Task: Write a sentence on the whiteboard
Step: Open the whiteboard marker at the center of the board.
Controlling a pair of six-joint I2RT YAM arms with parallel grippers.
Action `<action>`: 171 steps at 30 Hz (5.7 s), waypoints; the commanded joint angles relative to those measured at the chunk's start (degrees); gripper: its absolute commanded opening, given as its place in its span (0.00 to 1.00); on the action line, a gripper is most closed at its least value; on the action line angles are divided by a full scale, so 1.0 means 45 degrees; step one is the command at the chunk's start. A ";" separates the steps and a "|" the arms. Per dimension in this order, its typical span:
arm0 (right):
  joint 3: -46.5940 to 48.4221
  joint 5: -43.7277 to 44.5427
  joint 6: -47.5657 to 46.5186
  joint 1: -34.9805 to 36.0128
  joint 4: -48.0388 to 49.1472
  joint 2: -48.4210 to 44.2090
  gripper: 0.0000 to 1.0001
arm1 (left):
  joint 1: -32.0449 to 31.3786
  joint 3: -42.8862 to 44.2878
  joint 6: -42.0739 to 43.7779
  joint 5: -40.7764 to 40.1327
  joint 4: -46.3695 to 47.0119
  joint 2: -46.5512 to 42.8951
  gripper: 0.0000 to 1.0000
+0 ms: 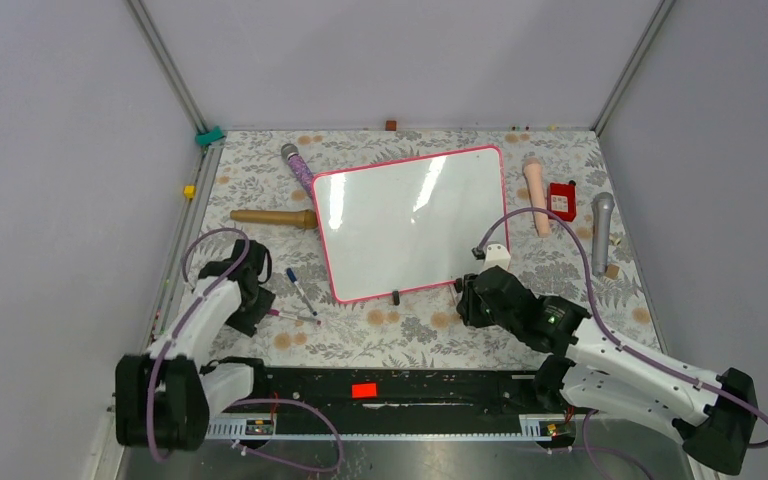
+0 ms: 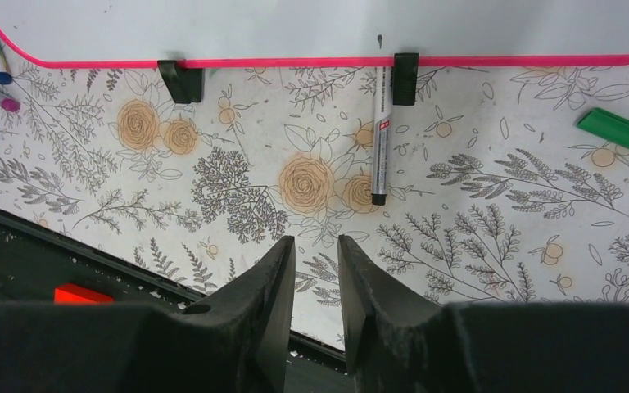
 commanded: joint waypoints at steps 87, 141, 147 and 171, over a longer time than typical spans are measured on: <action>-0.1373 -0.0949 0.0434 0.0094 0.6984 -0.4745 0.50 | -0.1162 0.0433 0.1364 1.0397 1.2005 -0.7439 0.00; 0.0452 -0.2887 0.5505 0.0113 1.2230 -0.0061 0.83 | -0.8339 -0.1399 0.0369 0.5037 2.1123 -0.4407 0.00; 0.0550 -0.3014 0.5430 0.0133 1.2302 0.0083 0.83 | -0.8454 -0.1553 0.0474 0.4746 2.1315 -0.4349 0.00; 0.0419 -0.4129 0.4830 0.0153 1.3802 0.0417 0.82 | -0.8616 -0.1706 -0.0541 0.4202 2.2710 -0.3408 0.00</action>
